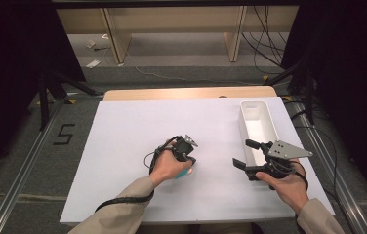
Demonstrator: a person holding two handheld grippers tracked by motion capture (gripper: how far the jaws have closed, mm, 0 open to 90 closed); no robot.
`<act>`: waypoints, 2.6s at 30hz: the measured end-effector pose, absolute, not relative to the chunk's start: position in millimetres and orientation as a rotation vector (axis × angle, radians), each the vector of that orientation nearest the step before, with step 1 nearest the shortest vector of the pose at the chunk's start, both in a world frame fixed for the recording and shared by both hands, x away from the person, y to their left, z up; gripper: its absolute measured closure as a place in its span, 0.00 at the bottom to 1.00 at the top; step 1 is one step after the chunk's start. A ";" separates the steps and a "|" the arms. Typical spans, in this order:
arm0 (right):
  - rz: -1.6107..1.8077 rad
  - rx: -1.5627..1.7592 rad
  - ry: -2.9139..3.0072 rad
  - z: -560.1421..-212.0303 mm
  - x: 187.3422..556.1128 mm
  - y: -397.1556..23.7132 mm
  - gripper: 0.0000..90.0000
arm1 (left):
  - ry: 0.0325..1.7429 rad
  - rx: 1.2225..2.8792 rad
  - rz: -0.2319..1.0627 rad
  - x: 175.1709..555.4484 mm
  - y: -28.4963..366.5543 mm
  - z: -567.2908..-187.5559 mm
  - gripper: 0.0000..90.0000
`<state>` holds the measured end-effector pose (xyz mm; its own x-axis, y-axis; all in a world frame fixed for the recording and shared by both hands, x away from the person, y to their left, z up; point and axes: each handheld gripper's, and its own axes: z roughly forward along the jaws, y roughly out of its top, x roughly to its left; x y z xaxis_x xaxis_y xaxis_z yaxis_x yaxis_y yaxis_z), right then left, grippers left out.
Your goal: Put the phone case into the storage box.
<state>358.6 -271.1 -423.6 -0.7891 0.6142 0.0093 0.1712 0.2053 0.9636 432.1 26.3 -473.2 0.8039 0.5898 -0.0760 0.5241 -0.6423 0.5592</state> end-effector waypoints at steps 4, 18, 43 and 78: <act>1.611 0.735 2.108 -423.4 358.5 -271.2 0.20 | 0.817 2.429 0.128 427.9 33.4 -472.9 1.00; 1.608 0.734 2.109 -423.5 358.6 -269.7 0.20 | 0.799 2.521 0.064 407.7 64.7 -468.6 1.00; 1.602 0.730 2.112 -423.2 358.4 -267.7 0.20 | 0.922 2.573 0.089 390.8 131.8 -466.1 1.00; 1.601 0.728 2.106 -422.2 357.5 -269.8 0.20 | 1.048 2.549 0.298 404.5 149.9 -449.5 0.26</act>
<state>357.5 -269.8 -422.2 -0.7865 0.6176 -0.0002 0.1651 0.2105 0.9636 404.5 149.9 -449.5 0.7015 0.7106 0.0543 0.6329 -0.6561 0.4111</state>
